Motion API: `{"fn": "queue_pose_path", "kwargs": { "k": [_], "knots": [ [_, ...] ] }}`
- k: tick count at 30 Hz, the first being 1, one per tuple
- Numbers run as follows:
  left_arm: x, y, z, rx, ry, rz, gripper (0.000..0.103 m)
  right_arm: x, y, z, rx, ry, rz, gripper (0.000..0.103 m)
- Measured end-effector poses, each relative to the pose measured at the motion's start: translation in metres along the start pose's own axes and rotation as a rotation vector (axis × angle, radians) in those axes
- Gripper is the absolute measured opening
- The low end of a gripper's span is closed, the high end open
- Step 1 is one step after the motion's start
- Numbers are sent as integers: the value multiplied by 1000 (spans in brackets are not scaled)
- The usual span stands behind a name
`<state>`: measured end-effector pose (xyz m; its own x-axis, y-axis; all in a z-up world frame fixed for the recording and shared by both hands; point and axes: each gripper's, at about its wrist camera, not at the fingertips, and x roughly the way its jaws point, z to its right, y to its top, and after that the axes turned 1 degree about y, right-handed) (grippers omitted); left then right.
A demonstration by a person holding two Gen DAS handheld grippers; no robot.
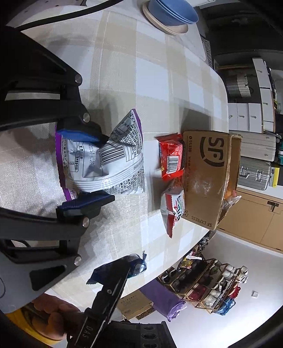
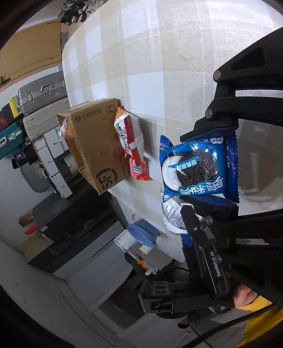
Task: Organize snacks
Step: 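Lift and carry the silver chip bag and Oreo packet over the box with both grippers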
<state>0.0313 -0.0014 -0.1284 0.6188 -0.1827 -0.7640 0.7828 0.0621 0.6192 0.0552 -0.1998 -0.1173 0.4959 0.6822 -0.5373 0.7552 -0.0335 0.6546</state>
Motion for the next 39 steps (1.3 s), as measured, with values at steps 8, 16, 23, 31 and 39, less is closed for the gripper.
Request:
{"fn": "queue_pose_path", "kwargs": {
  "k": [8,16,23,31,39],
  "knots": [
    [13,-3,-3,-5,-3,-21,40,8,-4,4,19,17,-6,45],
    [12,10,-5,-12,-2,-15,40,0,12,-1,12,30,33,45],
    [-18,49,-8,-21,-60,51,40,-18,58,-16,-18,31,83,45],
    [-52,127,-13,-17,-80,141,40,-36,130,-46,-128,-12,151,45],
    [-35,202,-3,106,11,179,40,-18,201,-39,-96,11,150,45]
  ]
}}
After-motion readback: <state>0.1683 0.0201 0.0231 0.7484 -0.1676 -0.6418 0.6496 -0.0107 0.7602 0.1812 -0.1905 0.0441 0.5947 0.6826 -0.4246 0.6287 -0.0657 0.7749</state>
